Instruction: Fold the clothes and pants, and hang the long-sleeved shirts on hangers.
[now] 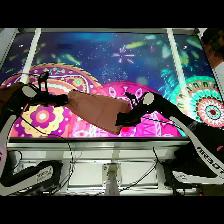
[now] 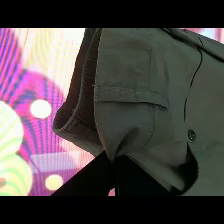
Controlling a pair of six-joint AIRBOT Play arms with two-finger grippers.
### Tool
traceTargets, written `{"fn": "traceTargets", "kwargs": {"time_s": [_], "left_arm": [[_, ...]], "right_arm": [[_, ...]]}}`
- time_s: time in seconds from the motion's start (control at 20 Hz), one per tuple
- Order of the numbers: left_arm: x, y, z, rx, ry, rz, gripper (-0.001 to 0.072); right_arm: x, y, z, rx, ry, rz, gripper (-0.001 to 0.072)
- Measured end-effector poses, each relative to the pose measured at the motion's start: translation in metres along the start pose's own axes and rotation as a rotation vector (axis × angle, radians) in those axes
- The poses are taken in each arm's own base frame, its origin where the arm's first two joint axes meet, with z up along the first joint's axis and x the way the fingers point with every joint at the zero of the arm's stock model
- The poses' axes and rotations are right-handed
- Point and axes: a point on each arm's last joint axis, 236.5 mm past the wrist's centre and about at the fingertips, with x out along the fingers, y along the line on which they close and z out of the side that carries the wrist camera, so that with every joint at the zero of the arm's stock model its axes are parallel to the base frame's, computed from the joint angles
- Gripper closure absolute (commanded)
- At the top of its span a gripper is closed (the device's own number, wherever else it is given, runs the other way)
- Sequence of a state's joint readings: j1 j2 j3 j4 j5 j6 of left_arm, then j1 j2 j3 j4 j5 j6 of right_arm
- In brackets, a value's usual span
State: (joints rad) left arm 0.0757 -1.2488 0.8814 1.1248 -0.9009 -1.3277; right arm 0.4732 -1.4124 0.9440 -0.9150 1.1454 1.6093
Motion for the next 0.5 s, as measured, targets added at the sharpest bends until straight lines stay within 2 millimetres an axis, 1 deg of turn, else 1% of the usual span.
{"fn": "traceTargets", "kwargs": {"time_s": [0.2,0.25,0.3,0.35,0.4,0.5], "left_arm": [[0.0,0.001,0.0,0.002,0.001,0.002,0.0676],[0.0,0.001,0.0,0.003,0.001,0.003,0.056],[0.0,0.001,0.0,0.005,0.001,0.003,0.0291],[0.0,0.001,0.0,0.012,0.001,0.003,0.0071],[0.0,0.001,0.0,0.018,0.001,0.003,0.0041],[0.0,0.001,0.0,0.027,0.002,0.004,0.0041]], "right_arm": [[0.002,-0.008,0.0,-0.008,-0.007,-0.035,0.0145],[0.002,-0.009,0.0,-0.009,-0.005,-0.039,0.0145],[0.002,-0.01,0.0,-0.011,-0.006,-0.044,0.0145],[0.002,-0.011,0.0,-0.011,-0.006,-0.047,0.0145],[0.002,-0.011,0.0,-0.012,-0.006,-0.049,0.0145],[0.002,-0.012,0.0,-0.012,-0.005,-0.053,0.0145]]}}
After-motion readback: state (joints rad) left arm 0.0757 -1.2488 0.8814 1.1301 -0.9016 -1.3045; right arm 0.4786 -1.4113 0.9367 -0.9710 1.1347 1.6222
